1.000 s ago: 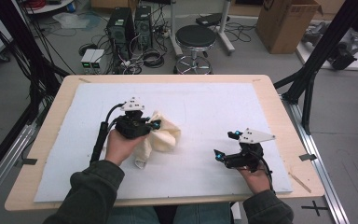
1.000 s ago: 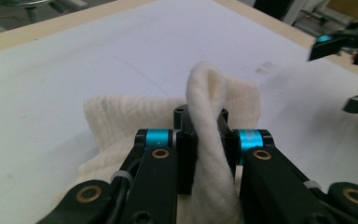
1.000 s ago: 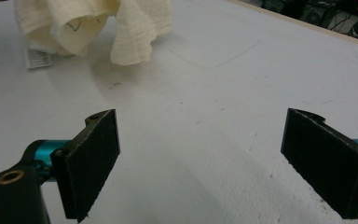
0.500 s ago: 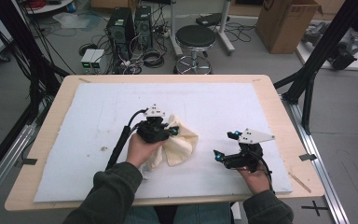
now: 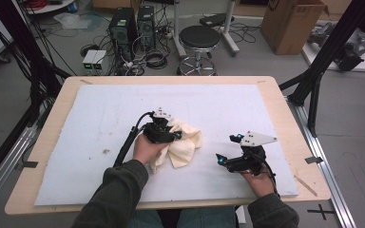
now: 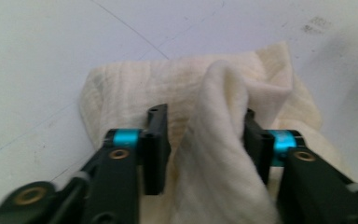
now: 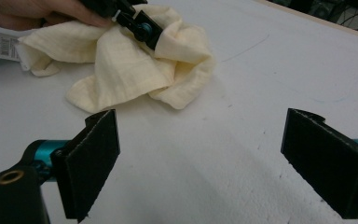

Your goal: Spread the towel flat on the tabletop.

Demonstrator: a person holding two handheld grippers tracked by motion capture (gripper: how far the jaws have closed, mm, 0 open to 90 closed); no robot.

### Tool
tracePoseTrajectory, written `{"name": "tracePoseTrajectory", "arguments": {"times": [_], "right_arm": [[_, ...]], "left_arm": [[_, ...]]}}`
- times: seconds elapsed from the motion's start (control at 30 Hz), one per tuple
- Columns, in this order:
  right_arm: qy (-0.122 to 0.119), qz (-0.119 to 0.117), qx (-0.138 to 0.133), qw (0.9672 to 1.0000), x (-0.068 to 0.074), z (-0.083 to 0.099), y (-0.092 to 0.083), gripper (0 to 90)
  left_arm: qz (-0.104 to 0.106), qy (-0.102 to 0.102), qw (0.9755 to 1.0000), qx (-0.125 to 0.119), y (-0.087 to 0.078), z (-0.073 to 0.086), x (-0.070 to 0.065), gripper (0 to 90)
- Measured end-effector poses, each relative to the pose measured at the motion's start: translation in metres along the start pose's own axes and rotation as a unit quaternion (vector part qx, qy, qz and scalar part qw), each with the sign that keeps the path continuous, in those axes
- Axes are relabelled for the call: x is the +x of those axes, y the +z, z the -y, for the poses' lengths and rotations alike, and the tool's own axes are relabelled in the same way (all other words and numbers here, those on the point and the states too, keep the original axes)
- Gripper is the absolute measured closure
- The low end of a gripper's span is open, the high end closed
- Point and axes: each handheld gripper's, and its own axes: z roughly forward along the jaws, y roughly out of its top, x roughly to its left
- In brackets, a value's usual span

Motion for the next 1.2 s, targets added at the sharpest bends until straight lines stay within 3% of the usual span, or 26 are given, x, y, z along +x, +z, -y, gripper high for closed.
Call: {"name": "tracePoseTrajectory", "arguments": {"times": [0.13,0.23,0.4,0.5,0.53,0.57,0.63,0.67,0.77,0.93,1.1,1.13,1.2], "right_arm": [[0.003,-0.003,0.001,1.0,0.002,-0.001,0.001,10.7],[-0.004,-0.011,0.0,0.9999,0.005,-0.003,0.004,10.7],[-0.009,-0.029,0.0,0.9995,0.012,-0.007,0.007,10.7],[-0.01,-0.039,-0.002,0.9992,0.016,-0.01,0.009,10.7],[-0.014,-0.048,-0.003,0.9987,0.02,-0.013,0.01,10.7],[-0.014,-0.053,-0.005,0.9985,0.022,-0.015,0.011,10.7],[-0.018,-0.063,-0.007,0.9978,0.027,-0.018,0.014,10.8],[-0.017,-0.068,-0.004,0.9975,0.029,-0.019,0.016,11.3],[-0.022,-0.089,0.001,0.9958,0.036,-0.024,0.022,16.4],[-0.032,-0.106,-0.003,0.9938,0.042,-0.028,0.028,24.5],[-0.042,-0.132,0.013,0.9902,0.049,-0.033,0.045,43.2],[-0.042,-0.132,0.013,0.9902,0.049,-0.033,0.045,43.2],[-0.055,-0.148,0.031,0.9871,0.055,-0.035,0.057,52.7]], "left_arm": [[0.01,0.003,0.9997,-0.024,-0.015,-0.006,-0.002,41.8],[0.019,0.004,0.9979,-0.062,-0.04,-0.011,-0.002,39.5],[0.018,0.012,0.9969,-0.076,-0.065,-0.01,-0.001,38.1],[0.017,0.024,0.9964,-0.08,-0.082,-0.003,-0.003,37.8],[0.017,0.033,0.9962,-0.079,-0.092,0.006,-0.005,37.8],[0.017,0.033,0.9962,-0.079,-0.092,0.006,-0.005,37.8],[0.02,0.049,0.9961,-0.07,-0.103,0.023,-0.01,37.9],[0.02,0.049,0.9961,-0.07,-0.103,0.023,-0.01,38.5],[0.022,0.08,0.9952,-0.051,-0.112,0.043,-0.02,39.9],[0.02,0.075,0.9958,-0.049,-0.114,0.062,-0.02,42.3],[0.036,0.064,0.9966,-0.037,-0.106,0.076,-0.014,56.4],[0.035,0.068,0.9966,-0.031,-0.104,0.076,-0.014,56.4],[0.039,0.079,0.9961,-0.008,-0.095,0.078,-0.015,60.1]]}}
